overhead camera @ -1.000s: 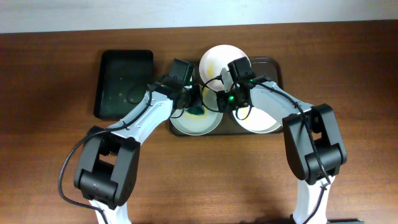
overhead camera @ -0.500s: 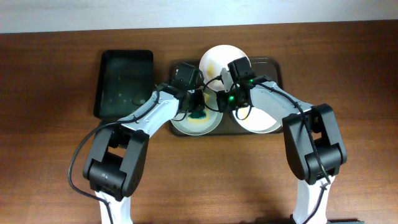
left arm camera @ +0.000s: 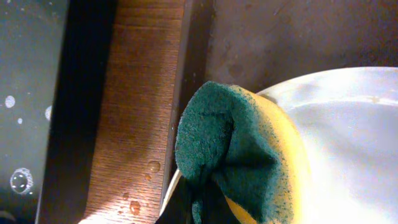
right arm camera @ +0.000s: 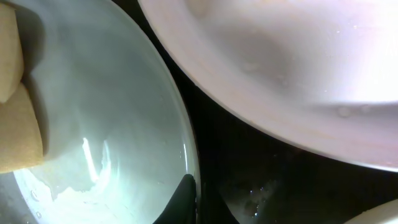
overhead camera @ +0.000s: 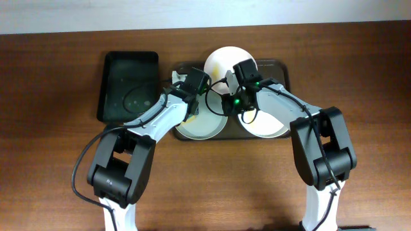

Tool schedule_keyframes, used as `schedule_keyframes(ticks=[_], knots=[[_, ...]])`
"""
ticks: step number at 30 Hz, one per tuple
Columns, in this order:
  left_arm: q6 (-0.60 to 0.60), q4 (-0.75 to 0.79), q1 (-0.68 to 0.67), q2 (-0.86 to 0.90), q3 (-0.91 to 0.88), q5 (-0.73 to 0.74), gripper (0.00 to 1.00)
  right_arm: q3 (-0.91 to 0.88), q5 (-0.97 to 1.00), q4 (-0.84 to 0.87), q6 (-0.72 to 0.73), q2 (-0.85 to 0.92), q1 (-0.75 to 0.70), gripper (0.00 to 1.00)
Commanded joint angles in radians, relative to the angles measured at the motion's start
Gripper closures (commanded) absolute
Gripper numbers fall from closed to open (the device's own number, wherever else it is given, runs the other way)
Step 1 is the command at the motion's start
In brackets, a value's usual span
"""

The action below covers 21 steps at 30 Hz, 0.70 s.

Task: Clean dirty plates on tray and stack at the side
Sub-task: 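Scrub the pale green plate with the sponge while the right gripper holds it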

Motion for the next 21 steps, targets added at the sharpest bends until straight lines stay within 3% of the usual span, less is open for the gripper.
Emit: schedule_keyframes(ticks=[1, 4, 6, 15, 21], knots=[[0.005, 0.049, 0.032, -0.061, 0.011, 0.151, 1.00, -0.003, 0.040, -0.016, -0.014, 0.026, -0.005, 0.96], [0.006, 0.135, 0.033, -0.055, 0.003, 0.438, 1.00, -0.003, 0.040, -0.013, -0.014, 0.026, -0.005, 0.96], [0.006, 0.175, 0.032, -0.053, 0.002, 0.513, 1.00, -0.003, 0.040, -0.016, -0.014, 0.026, -0.005, 0.96], [0.005, 0.175, 0.039, 0.031, 0.002, 0.476, 1.00, -0.003, 0.040, -0.023, -0.014, 0.026, -0.005, 0.96], [0.005, 0.024, 0.066, 0.048, 0.002, 0.174, 1.00, -0.003, 0.040, -0.024, -0.014, 0.026, -0.005, 0.96]])
